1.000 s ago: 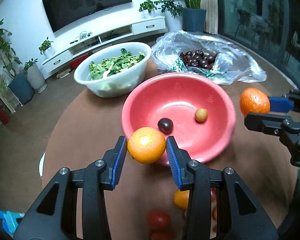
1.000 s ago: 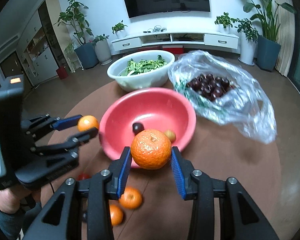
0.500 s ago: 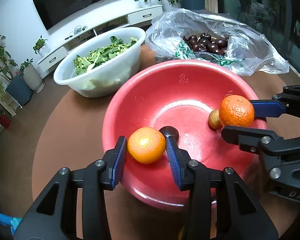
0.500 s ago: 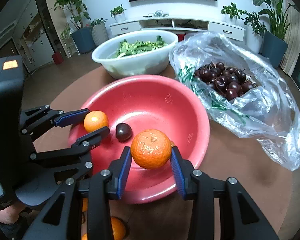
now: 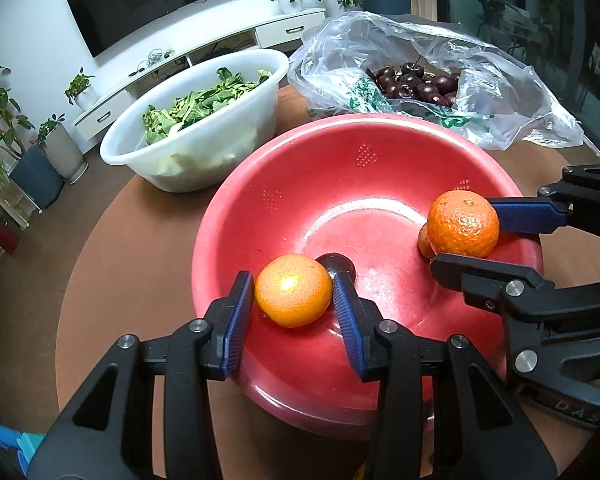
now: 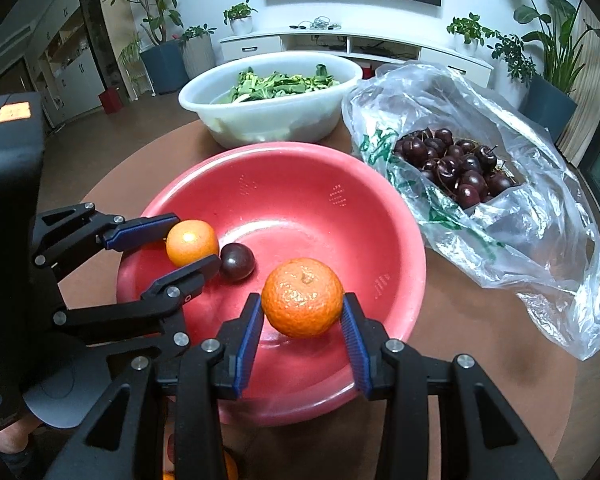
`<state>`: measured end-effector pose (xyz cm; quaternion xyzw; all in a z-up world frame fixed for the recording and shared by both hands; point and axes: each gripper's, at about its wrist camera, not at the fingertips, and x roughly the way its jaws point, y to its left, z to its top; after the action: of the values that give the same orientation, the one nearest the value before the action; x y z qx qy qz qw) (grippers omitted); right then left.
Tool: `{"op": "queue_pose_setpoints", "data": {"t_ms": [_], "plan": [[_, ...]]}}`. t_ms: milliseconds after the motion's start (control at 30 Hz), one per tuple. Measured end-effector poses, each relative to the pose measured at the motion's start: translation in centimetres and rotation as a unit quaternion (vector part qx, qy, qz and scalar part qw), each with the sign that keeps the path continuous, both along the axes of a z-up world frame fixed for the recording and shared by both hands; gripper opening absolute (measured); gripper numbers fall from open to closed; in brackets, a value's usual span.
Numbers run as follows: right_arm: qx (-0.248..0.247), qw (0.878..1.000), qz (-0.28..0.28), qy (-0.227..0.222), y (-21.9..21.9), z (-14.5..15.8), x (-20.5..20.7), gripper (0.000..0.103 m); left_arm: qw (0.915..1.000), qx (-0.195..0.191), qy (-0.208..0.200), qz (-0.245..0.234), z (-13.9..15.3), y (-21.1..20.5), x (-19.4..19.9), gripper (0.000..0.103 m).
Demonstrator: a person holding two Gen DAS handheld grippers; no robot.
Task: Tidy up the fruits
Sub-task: 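Carry the orange and tangerine into the red bowl and open both tools, then withdraw both tools and move the left tool toward the dark plum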
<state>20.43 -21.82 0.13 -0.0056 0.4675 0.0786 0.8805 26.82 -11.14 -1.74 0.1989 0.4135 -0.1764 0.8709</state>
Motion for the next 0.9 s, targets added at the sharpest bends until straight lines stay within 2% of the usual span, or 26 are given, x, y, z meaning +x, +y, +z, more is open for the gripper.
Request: {"op": "queue_pose_setpoints", "data": {"t_ms": [267, 367, 400, 433, 500, 633, 700, 833, 900], "plan": [[-0.005, 1.000, -0.006, 0.002, -0.1, 0.3, -0.1, 0.044, 0.9999, -0.004, -0.013, 0.009, 0.9, 0.3, -0.3, 0.046], [-0.008, 1.000, -0.009, -0.002, -0.2, 0.5, -0.2, 0.047, 0.9998, -0.007, -0.015, 0.010, 1.2, 0.5, -0.5, 0.047], [-0.009, 1.000, -0.010, -0.003, -0.2, 0.7, -0.2, 0.049, 0.9997, -0.007, -0.017, 0.013, 1.4, 0.6, -0.6, 0.052], [-0.010, 1.000, -0.012, -0.005, -0.3, 0.8, -0.3, 0.052, 0.9994, -0.001, -0.027, 0.020, 1.6, 0.7, -0.8, 0.064], [-0.009, 1.000, -0.016, -0.008, -0.5, 1.2, -0.3, 0.057, 0.9987, -0.002, -0.034, 0.037, 2.0, 1.4, -0.8, 0.072], [-0.005, 1.000, -0.024, -0.016, -0.8, 1.9, -0.8, 0.071, 0.9982, -0.013, -0.037, 0.046, 2.9, 2.5, -1.4, 0.078], [0.001, 1.000, -0.024, -0.020, -0.9, 2.2, -1.3, 0.071, 0.9979, -0.017, -0.042, 0.046, 3.5, 2.8, -2.1, 0.082], [0.007, 0.999, -0.026, -0.032, -0.9, 3.0, -3.3, 0.071, 0.9971, -0.028, -0.053, 0.046, 4.7, 3.8, -4.2, 0.098], [0.016, 0.999, -0.028, -0.042, -1.0, 3.6, -5.1, 0.073, 0.9967, -0.032, -0.055, 0.051, 5.2, 4.7, -5.5, 0.099]]}}
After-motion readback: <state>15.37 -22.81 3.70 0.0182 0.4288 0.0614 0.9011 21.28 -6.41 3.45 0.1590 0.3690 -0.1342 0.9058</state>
